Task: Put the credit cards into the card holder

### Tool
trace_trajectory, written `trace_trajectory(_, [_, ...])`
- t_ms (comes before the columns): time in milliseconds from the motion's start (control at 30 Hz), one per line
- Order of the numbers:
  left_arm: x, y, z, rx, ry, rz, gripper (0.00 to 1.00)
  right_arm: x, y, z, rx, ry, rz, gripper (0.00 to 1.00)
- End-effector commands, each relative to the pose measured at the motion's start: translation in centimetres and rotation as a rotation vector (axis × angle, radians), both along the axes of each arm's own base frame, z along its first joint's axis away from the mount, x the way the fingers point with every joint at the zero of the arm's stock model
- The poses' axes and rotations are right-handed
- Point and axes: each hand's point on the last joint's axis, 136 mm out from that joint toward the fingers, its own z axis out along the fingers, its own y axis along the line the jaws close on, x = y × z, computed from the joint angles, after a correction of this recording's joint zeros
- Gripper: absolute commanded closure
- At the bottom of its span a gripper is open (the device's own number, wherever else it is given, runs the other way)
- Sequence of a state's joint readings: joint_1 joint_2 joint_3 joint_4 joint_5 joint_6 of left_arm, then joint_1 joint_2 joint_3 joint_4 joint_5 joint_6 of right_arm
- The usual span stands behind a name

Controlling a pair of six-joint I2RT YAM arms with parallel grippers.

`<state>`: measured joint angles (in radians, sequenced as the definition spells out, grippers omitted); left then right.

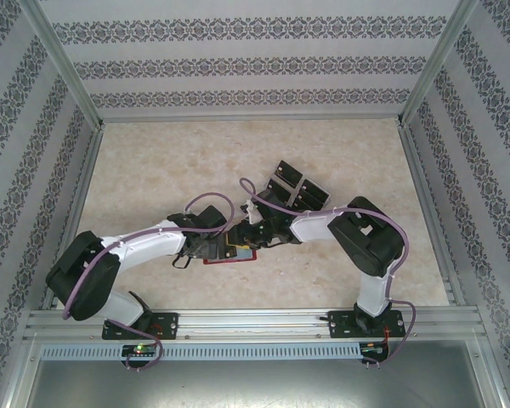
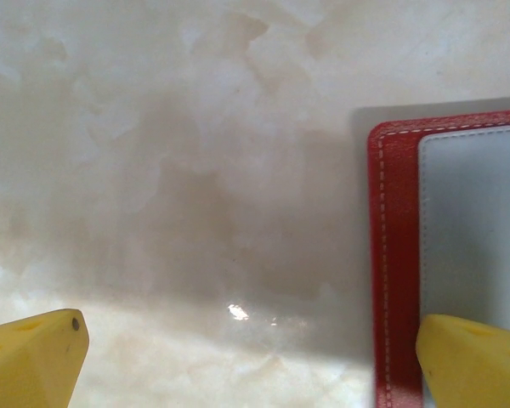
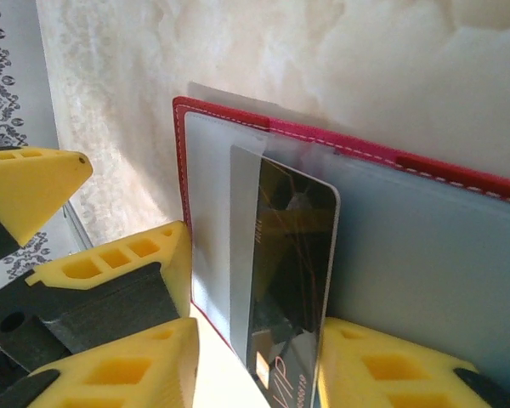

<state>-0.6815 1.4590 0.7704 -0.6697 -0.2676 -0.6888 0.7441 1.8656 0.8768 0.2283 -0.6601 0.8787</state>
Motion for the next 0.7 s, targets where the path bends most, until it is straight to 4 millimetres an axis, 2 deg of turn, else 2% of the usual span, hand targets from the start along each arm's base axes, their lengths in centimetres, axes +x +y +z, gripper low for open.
trace_trajectory(0, [-0.2,0.0,1.3,-0.004,0.001,-0.006,0.0,-0.6,-1.3,-1.0,-0.089,0.004,-0.001,0.56])
trace_trajectory(267, [0.8,0.3,2.1,-0.05,-0.02,0.012,0.0,-0.6,-2.3,-0.1,-0.156,-0.038,0.006,0.5])
trace_trajectory(667, [1.1,-1.3,0.4,-0.124,-0.003,-0.036,0.0,-0.4,-2.6,1.7,-0.223,-0.103,0.045,0.45])
